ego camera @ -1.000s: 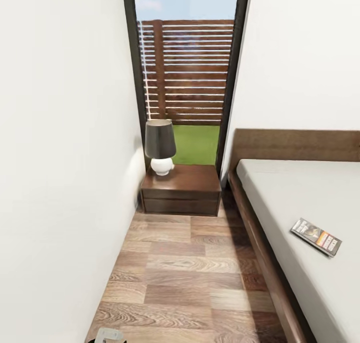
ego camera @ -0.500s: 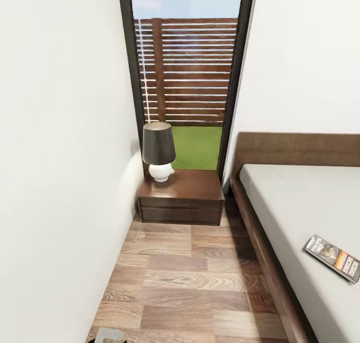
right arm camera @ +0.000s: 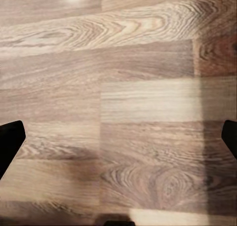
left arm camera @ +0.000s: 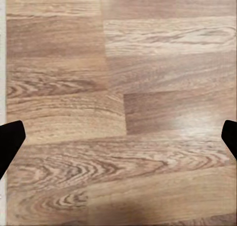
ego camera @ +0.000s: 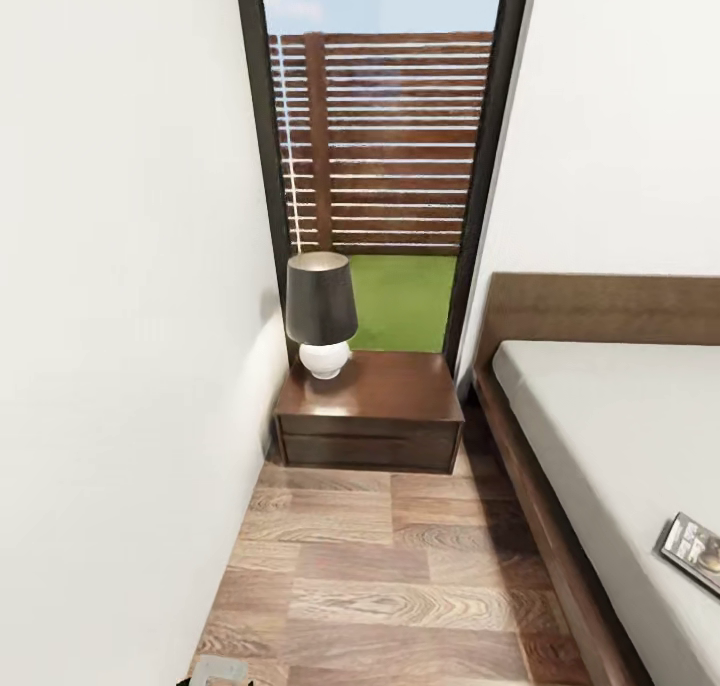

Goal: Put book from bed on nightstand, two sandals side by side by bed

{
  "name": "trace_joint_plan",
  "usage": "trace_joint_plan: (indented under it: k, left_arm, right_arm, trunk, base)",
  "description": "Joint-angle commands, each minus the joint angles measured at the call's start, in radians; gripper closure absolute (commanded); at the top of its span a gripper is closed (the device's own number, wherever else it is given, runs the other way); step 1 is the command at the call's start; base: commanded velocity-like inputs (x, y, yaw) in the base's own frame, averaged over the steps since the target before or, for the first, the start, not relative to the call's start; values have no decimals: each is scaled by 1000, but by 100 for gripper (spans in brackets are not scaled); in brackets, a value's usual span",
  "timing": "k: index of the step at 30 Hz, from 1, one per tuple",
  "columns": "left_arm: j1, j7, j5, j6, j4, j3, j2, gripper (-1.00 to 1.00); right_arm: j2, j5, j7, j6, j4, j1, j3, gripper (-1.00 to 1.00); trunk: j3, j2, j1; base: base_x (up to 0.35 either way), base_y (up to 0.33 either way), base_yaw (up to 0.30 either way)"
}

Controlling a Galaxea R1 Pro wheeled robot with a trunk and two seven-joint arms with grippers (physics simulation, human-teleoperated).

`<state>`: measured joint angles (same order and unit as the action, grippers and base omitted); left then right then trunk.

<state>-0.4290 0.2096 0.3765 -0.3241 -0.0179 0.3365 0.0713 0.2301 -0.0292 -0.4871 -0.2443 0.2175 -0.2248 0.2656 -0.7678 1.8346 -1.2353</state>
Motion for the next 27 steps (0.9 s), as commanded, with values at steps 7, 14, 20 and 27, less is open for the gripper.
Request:
trace_joint_plan:
  k: [7, 14, 20, 27]
  left_arm:
    - [-1, 4, 7, -2, 0, 9, 0, -100]
    - [-1, 4, 7, -2, 0, 9, 1, -100]
    - [-1, 4, 7, -2, 0, 9, 1, -100]
    - [-1, 4, 7, -2, 0, 9, 0, -100]
  right_arm:
    - [1, -4, -7, -1, -1, -1, 4, -100]
    - [2, -6, -9, 0, -1, -1, 5, -100]
    - [2, -6, -11, 0, 0, -1, 4, -100]
    - [2, -8, -11, 0, 0, -1, 4, -100]
  trunk:
    - [-1, 0, 0]
    - [-1, 0, 0]
    - [-1, 0, 0]
    - [-1, 0, 0]
  base:
    - [330, 12, 0]
    - [331, 0, 0]
    - [331, 0, 0]
    - [331, 0, 0]
